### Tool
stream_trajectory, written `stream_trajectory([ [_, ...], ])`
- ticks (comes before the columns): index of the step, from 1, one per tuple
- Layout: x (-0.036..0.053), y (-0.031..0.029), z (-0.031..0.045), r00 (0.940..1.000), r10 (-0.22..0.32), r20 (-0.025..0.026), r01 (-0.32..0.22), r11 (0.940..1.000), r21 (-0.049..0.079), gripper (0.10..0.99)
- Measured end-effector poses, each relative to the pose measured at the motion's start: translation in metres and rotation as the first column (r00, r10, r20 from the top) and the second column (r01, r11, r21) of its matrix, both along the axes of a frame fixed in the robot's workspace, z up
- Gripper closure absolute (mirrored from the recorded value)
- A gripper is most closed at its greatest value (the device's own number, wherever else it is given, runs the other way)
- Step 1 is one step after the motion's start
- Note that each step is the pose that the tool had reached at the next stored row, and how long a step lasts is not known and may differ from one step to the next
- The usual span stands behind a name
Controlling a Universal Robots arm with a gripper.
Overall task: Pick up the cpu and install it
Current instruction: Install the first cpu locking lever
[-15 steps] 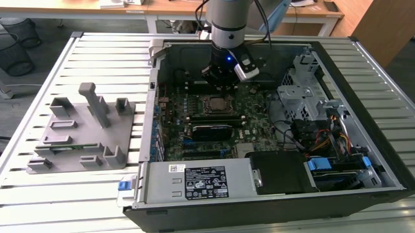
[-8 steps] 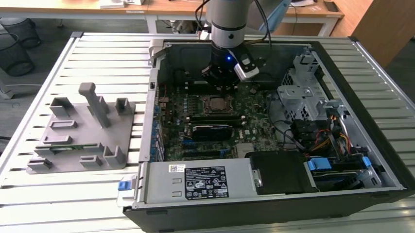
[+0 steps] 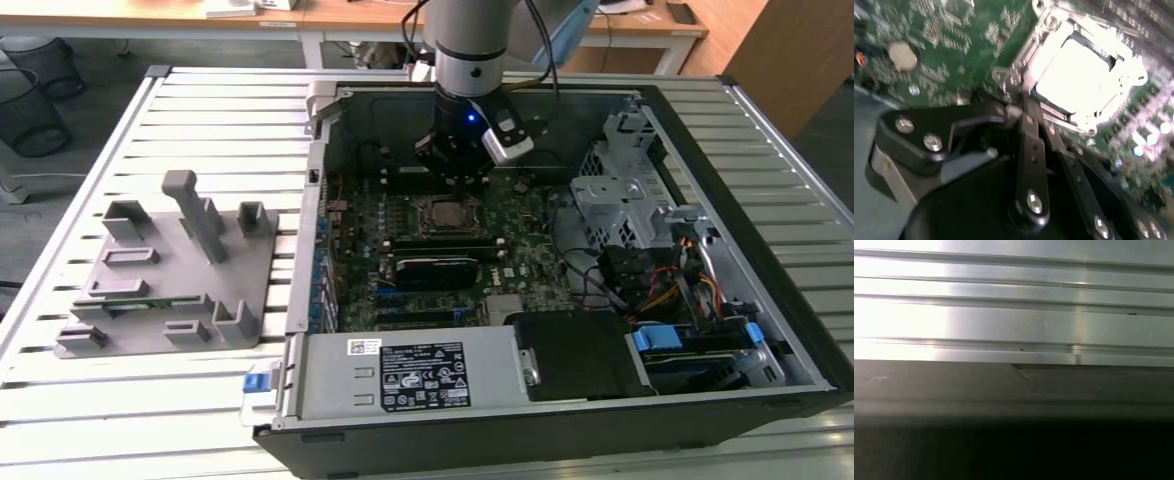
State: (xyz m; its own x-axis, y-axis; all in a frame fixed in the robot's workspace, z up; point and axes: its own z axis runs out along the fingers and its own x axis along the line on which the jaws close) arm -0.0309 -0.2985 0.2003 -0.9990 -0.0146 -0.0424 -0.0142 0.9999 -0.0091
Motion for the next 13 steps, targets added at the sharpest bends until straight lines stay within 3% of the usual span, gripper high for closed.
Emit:
stream_trajectory([
  [3,0.0000,0.0001,-0.0001,1.0000,0.000,0.0001,0.000,1.0000,-0.002,0.980],
  [9,0.0004,0.0004,-0.0023,1.0000,0.000,-0.0002,0.000,0.9997,-0.026,0.980],
  [13,0.0008,0.0016,-0.0038,1.0000,0.000,-0.0003,0.000,0.9996,-0.030,0.980],
])
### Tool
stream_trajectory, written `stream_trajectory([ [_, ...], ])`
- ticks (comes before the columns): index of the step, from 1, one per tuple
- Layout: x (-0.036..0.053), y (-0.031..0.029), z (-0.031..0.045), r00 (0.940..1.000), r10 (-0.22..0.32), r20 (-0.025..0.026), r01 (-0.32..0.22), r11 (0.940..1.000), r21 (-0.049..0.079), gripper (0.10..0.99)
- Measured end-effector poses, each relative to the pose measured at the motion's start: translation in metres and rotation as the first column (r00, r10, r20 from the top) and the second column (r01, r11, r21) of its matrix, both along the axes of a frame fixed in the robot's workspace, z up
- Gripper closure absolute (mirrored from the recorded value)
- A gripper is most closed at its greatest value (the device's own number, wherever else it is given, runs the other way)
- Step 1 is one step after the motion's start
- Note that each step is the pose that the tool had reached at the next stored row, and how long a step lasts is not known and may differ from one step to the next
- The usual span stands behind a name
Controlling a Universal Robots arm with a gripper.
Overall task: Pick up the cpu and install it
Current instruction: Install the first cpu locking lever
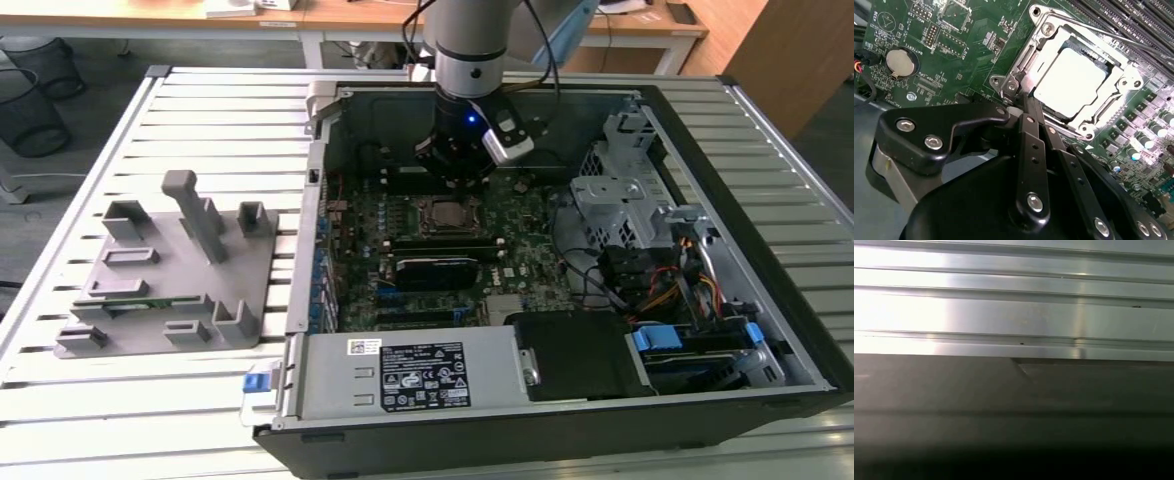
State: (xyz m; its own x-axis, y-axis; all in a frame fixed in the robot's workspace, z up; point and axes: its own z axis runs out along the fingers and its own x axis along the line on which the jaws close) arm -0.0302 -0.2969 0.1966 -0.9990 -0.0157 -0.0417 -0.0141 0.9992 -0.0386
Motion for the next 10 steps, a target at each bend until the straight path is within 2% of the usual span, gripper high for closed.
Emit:
stream_trajectory([
  [3,0.0000,0.0009,-0.0001,1.0000,0.000,0.0001,0.000,1.0000,0.004,0.980],
  [10,0.0001,0.0016,-0.0004,1.0000,0.000,0.0006,0.000,0.9994,0.036,0.980],
])
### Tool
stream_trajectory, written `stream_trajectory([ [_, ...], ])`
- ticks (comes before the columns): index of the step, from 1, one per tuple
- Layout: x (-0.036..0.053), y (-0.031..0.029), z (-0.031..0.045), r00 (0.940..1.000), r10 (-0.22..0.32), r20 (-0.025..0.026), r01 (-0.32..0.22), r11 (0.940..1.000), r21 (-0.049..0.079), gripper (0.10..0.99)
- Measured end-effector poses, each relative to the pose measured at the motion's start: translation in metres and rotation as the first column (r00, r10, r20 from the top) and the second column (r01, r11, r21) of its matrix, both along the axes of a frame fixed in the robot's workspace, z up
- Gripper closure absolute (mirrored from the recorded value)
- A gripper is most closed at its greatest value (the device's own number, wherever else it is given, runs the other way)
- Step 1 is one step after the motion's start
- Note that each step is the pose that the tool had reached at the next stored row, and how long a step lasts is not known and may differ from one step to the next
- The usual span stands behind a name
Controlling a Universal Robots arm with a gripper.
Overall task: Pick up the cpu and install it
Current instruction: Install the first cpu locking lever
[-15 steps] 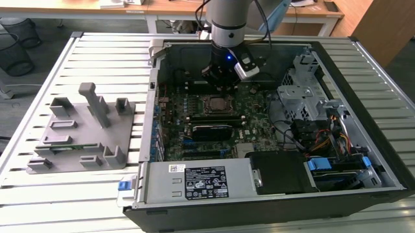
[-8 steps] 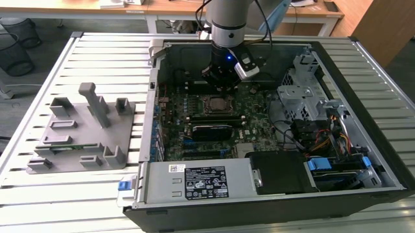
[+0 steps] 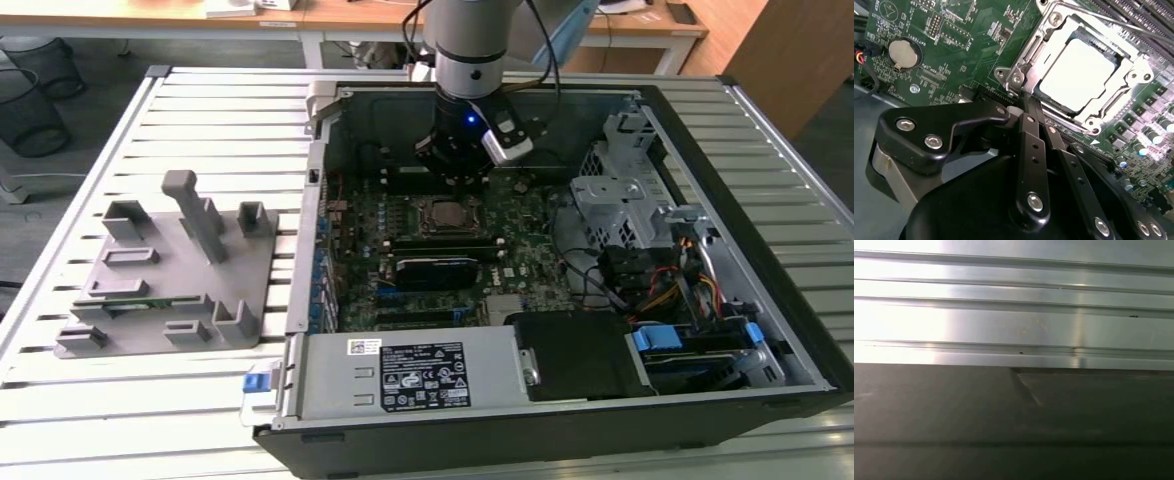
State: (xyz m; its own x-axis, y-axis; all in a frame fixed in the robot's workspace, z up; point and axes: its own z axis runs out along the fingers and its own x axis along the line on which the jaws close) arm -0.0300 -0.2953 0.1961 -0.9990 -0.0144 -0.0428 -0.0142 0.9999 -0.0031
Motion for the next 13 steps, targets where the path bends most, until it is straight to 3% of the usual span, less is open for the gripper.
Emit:
stream_trajectory([
  [6,0.0000,-0.0001,0.0010,1.0000,0.000,-0.0001,0.000,1.0000,0.007,0.980],
  [13,-0.0001,-0.0001,0.0125,1.0000,0.000,-0.0003,0.000,1.0000,0.006,0.980],
])
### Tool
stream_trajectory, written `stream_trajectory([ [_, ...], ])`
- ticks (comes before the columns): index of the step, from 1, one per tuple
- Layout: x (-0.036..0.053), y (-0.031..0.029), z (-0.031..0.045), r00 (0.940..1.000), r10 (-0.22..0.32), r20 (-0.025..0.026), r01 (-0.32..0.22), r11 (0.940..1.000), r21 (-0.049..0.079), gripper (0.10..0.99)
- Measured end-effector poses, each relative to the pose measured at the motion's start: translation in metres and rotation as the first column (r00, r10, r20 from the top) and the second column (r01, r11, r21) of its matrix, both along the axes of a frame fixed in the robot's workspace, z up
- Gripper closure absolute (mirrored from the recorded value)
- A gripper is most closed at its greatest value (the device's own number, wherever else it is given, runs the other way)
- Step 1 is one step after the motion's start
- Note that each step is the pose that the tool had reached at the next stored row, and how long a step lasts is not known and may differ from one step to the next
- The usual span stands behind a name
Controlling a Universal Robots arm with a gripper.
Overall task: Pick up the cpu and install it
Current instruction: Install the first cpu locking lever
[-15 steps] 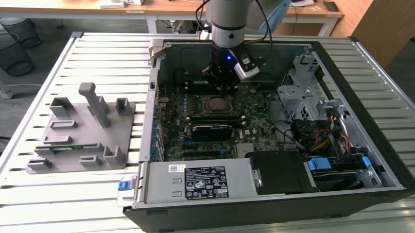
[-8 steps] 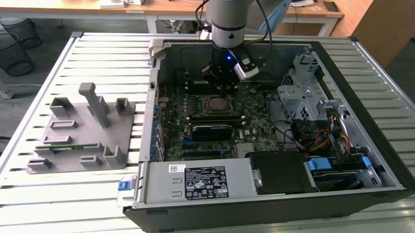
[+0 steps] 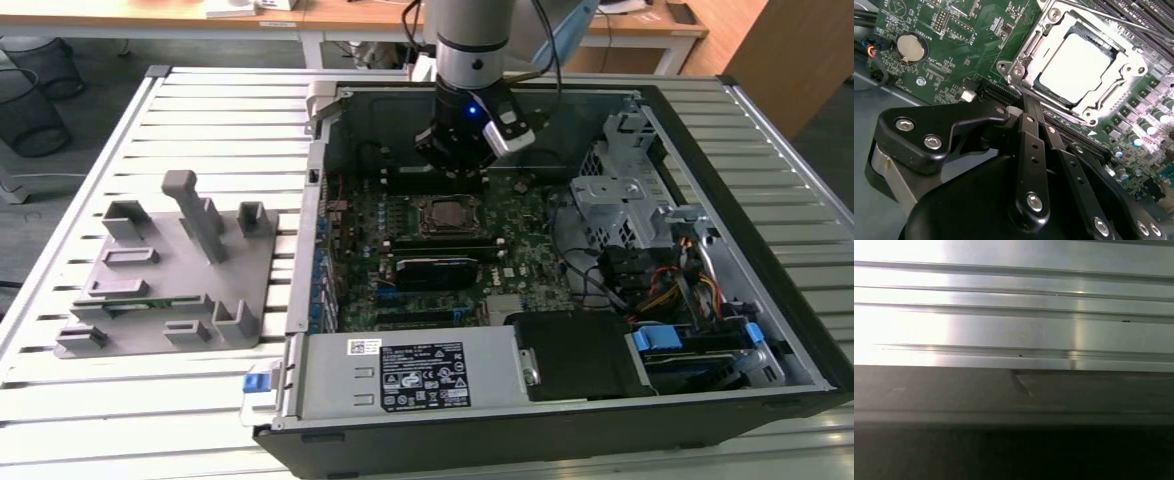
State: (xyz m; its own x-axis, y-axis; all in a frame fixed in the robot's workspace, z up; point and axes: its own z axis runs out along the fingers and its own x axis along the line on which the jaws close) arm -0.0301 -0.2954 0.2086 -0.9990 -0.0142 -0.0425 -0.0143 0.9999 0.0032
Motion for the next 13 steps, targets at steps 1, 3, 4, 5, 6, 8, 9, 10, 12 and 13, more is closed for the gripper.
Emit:
stream_trajectory([
  [1,0.0000,-0.0002,-0.0001,1.0000,0.000,0.0002,0.000,1.0000,0.000,0.980],
  [3,0.0000,-0.0014,0.0000,1.0000,0.000,0.0000,0.000,1.0000,0.000,0.980],
  [4,0.0000,-0.0017,0.0000,1.0000,0.000,0.0000,0.000,1.0000,0.000,0.980],
  [5,0.0000,-0.0022,0.0000,1.0000,0.000,0.0000,0.000,1.0000,0.000,0.980],
  [6,0.0001,-0.0028,0.0000,1.0000,0.000,0.0000,0.000,1.0000,0.000,0.980],
  [8,0.0002,-0.0041,0.0000,1.0000,0.000,0.0000,0.000,1.0000,0.000,0.980],
  [9,0.0002,-0.0047,0.0000,1.0000,0.000,0.0000,0.000,1.0000,0.000,0.980],
  [10,0.0002,-0.0055,0.0000,1.0000,0.000,0.0000,0.000,1.0000,0.000,0.980],
  [12,0.0002,-0.0068,0.0000,1.0000,0.000,0.0000,0.000,1.0000,0.000,0.980],
  [13,0.0003,-0.0072,0.0000,1.0000,0.000,0.0000,0.000,1.0000,0.000,0.980],
])
